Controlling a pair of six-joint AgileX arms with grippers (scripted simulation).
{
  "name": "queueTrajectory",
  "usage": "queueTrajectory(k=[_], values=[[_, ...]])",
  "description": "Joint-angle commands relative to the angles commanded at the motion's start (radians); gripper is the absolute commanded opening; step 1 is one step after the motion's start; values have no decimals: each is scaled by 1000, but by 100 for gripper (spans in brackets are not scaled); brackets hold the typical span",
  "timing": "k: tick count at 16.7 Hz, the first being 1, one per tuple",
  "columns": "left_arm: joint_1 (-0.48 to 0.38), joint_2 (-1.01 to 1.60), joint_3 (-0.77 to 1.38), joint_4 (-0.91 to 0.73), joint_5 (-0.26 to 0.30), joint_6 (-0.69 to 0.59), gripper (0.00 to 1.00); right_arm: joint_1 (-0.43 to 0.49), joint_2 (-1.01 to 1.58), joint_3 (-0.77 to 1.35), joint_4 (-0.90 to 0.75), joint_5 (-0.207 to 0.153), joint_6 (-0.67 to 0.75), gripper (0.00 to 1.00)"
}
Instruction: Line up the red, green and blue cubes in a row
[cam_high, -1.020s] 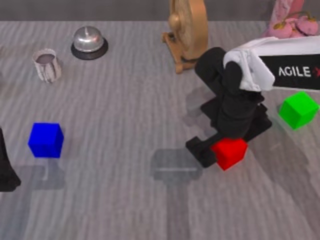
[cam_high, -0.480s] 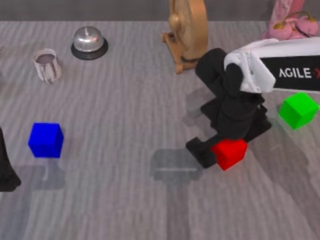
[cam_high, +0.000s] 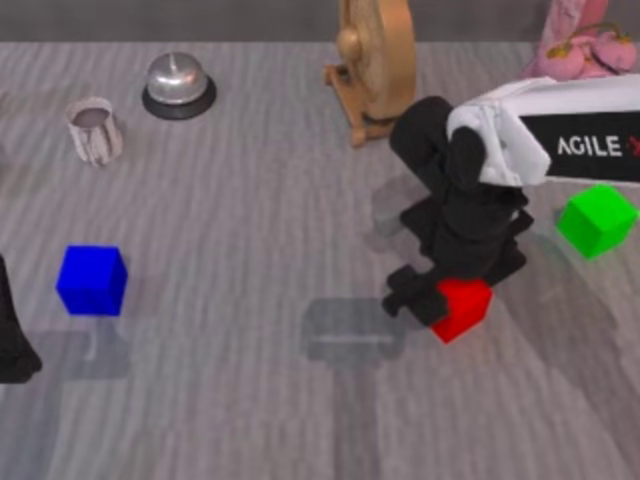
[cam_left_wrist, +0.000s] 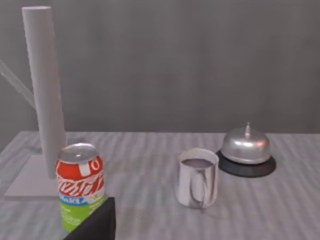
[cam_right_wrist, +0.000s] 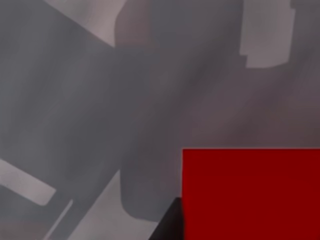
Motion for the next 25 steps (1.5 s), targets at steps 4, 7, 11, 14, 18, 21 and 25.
queueTrajectory(k=[4,7,11,14,18,21,25], values=[[0,0,0,0,0,0,100,0,0,0,0,0,0,0],[0,0,0,0,0,0,100,0,0,0,0,0,0,0],[0,0,0,0,0,0,100,-1,-25,11,-12,-1,1,0],[0,0,0,0,0,0,100,4,-50,62,-85,-1,-1,0],[0,0,0,0,0,0,100,7,-104,144,-233,-2,0,0],[0,0,0,0,0,0,100,7,-117,156,-250,-2,-1,0],[0,0,0,0,0,0,100,10,-104,167,-254,-2,14,0]])
